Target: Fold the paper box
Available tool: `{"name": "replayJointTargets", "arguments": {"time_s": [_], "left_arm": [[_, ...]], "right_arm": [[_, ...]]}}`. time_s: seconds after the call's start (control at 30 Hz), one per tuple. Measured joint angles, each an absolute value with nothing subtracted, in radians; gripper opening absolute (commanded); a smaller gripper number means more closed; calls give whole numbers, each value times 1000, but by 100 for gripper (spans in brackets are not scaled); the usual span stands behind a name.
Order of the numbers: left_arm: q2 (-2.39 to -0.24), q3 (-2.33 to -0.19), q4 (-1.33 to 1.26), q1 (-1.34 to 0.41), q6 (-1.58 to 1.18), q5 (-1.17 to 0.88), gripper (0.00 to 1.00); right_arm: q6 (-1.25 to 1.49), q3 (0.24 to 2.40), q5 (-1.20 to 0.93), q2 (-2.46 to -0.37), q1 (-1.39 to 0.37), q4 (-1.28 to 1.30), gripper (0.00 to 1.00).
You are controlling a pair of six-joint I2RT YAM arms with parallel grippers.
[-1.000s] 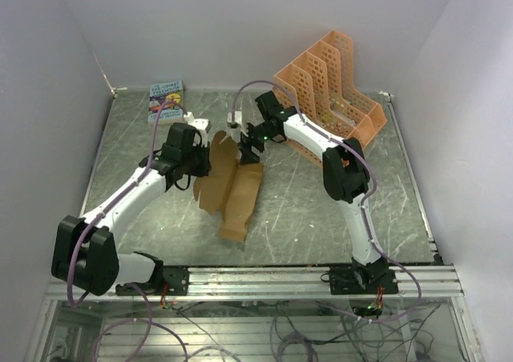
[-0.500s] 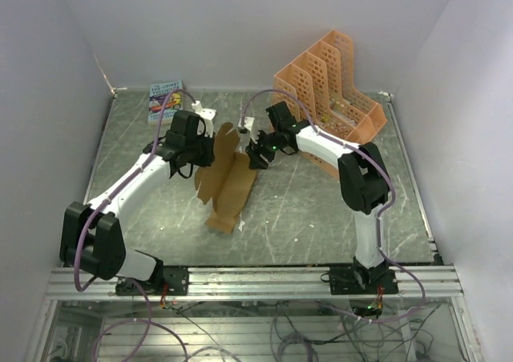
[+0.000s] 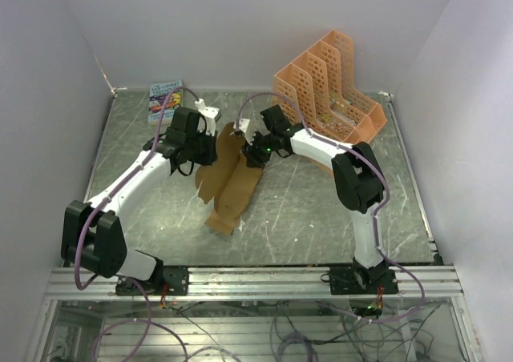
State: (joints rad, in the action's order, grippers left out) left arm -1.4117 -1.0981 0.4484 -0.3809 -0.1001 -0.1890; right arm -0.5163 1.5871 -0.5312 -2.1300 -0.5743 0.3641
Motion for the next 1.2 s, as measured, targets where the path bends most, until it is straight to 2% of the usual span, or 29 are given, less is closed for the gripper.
{"name": "replayJointTargets", "arguments": {"time_s": [0.13,0.6,0.77,0.9,0.93,1.07,1.2], "left_arm": [[-1415,-1108,450,-381,-101,-196,11],[-1433,-1137,466,-381,-109,-229,11],[-1435,-1138,470,-381,-113,-237,11],[-1435,-1138,469,-381,-113,-237,11],[-1435,-1138,469,-381,-113,-237,11],[-1435,-1138,469,-381,-112,-237,11],[-1435,-1138,469,-381,-108,-237,11]], "right_arm": [[-517,1567,-500,-2130,-583,356,36],[-508,1464,-319,-2111,-637,233,1],[-481,1432,-238,-2094,-654,187,0],[-467,1431,-213,-2094,-662,176,34],[-463,1431,-213,-2094,-662,176,39],[-454,1430,-236,-2085,-662,178,48],[-432,1426,-294,-2031,-648,185,49]]}}
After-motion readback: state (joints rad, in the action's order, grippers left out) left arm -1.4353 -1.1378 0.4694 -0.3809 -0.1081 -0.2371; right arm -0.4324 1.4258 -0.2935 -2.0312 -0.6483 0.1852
